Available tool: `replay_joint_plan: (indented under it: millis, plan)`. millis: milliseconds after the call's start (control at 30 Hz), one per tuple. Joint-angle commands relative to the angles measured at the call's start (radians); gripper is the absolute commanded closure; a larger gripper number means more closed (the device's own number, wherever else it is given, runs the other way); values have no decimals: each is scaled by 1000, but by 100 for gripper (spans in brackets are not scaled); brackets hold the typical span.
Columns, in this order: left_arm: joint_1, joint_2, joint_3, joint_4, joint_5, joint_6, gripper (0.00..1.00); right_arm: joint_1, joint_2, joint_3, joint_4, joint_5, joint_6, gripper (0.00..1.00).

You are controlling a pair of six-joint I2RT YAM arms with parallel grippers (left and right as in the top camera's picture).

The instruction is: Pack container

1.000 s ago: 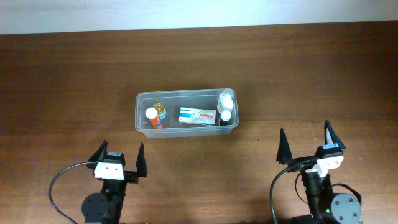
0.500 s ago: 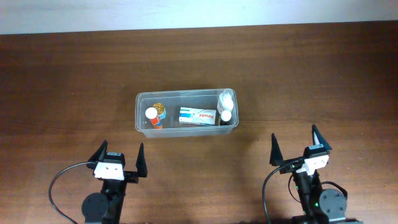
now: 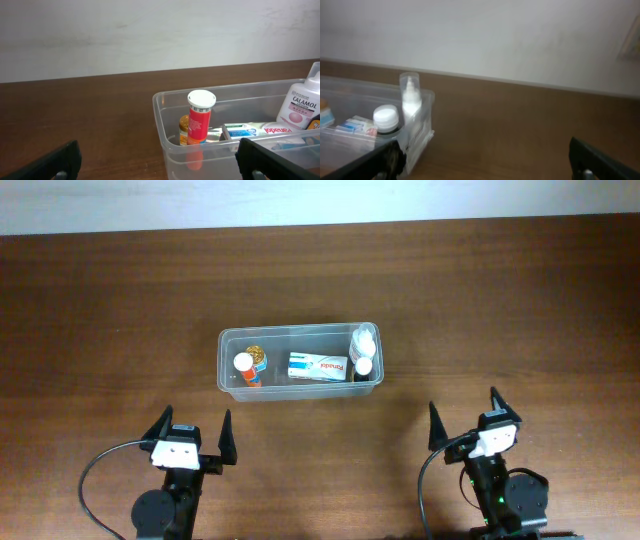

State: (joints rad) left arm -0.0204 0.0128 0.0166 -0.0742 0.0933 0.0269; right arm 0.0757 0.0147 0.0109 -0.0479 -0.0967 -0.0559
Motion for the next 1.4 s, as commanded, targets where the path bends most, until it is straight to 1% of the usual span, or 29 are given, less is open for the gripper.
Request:
replay_joint_plan:
  millis: [0,100,1367]
  plan:
    - [-4,-8,-8,2,-7,15,1,-7,-11,-5,-22,-26,-19,2]
    - [-4,-8,-8,2,-7,15,1,-4,-11,-5,-19,-34,-45,2]
    - [-4,-7,-8,2,-8,16,1,-4,-11,-5,-19,-24,-45,2]
